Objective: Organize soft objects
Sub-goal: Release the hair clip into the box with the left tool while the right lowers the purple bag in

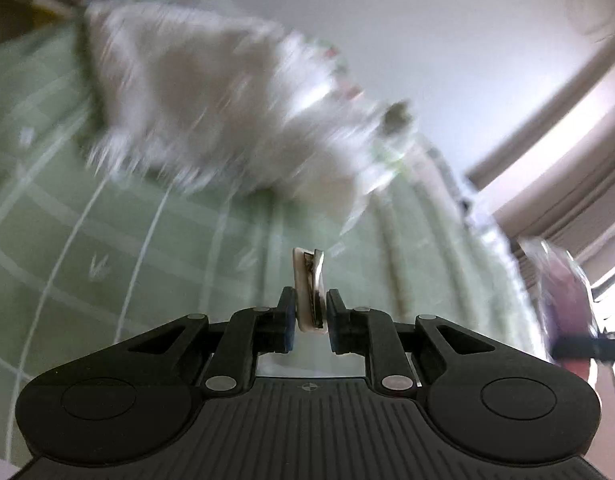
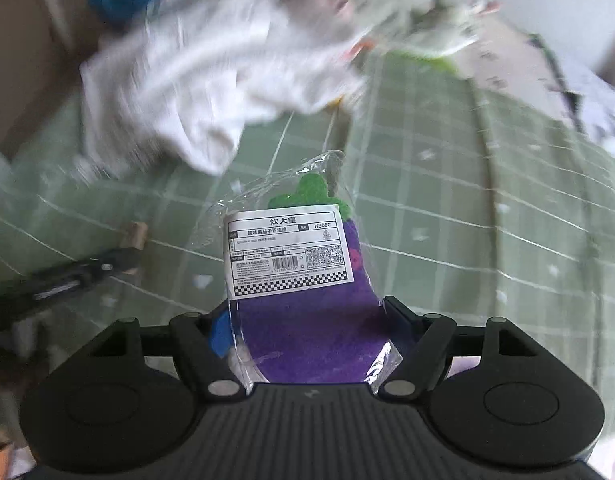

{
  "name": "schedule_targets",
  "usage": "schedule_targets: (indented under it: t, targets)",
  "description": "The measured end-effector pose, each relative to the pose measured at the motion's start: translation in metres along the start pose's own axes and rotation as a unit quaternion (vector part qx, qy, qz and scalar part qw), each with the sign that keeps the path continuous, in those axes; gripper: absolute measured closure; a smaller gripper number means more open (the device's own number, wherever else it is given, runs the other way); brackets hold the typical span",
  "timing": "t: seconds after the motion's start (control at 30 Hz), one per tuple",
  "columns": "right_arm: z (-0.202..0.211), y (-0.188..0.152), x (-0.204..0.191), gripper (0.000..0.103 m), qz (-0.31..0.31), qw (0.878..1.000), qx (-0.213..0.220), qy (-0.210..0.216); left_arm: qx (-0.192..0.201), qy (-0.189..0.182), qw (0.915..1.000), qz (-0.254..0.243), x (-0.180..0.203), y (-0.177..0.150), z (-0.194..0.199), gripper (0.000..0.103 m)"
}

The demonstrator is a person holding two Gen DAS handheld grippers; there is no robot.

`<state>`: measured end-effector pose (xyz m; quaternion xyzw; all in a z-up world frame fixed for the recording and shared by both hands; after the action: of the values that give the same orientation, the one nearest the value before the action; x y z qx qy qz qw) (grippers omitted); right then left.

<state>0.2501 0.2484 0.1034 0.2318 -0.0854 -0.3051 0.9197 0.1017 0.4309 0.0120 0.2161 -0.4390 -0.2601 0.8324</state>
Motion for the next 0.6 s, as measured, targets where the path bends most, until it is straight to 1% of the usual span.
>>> schedule_targets:
  t: [0.07, 0.13, 0.2, 0.23, 0.3, 0.4, 0.47, 0.5, 0.53, 0.6]
  targets:
    - [0.052, -0.01, 0.016, 0.028, -0.024, 0.999, 0.026, -0.002, 0.015, -0.013, 0.9993, -0.032, 0.028, 0.011, 0.02, 0.084]
    - [0.102, -0.024, 0.033, 0.028, -0.043, 0.997, 0.057, -0.008, 0.019, -0.038, 0.9974, -0.058, 0.063, 0.015, 0.038, 0.084]
    - [0.153, -0.043, 0.055, 0.028, -0.06, 0.994, 0.088, -0.017, 0.008, -0.06, 0.9935, -0.097, 0.107, 0.007, 0.053, 0.084]
    - [0.171, -0.051, 0.065, 0.028, -0.069, 0.993, 0.098, -0.019, 0.0, -0.068, 0.9914, -0.112, 0.125, 0.0, 0.056, 0.084]
    - [0.204, -0.074, 0.086, 0.028, -0.088, 0.989, 0.112, -0.028, -0.026, -0.092, 0.9843, -0.148, 0.174, -0.021, 0.062, 0.084]
    - [0.23, -0.111, 0.122, 0.028, -0.114, 0.985, 0.121, -0.054, -0.057, -0.122, 0.9734, -0.185, 0.237, -0.053, 0.066, 0.084]
    - [0.243, -0.139, 0.148, 0.028, -0.139, 0.98, 0.125, -0.067, -0.079, -0.139, 0.9646, -0.209, 0.278, -0.081, 0.066, 0.084]
    - [0.249, -0.152, 0.161, 0.028, -0.151, 0.978, 0.127, -0.07, -0.087, -0.144, 0.9607, -0.221, 0.293, -0.094, 0.065, 0.084]
    - [0.253, -0.167, 0.175, 0.028, -0.167, 0.975, 0.129, -0.071, -0.097, -0.145, 0.955, -0.24, 0.313, -0.11, 0.061, 0.084]
    - [0.256, -0.192, 0.198, 0.028, -0.195, 0.97, 0.132, -0.068, -0.115, -0.144, 0.9451, -0.27, 0.338, -0.142, 0.051, 0.084]
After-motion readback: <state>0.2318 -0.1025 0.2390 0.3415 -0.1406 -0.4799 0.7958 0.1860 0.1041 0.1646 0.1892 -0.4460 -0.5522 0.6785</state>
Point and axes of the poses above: each gripper's, at about its wrist camera, not at the fingertips, and z roughly against the way its jaws point, x to its right, y to its top, the point moved 10 cm from there along -z, roughly the way its jaws point, and after that the axes turned 3 degrees about -y, right-handed, at the moved point
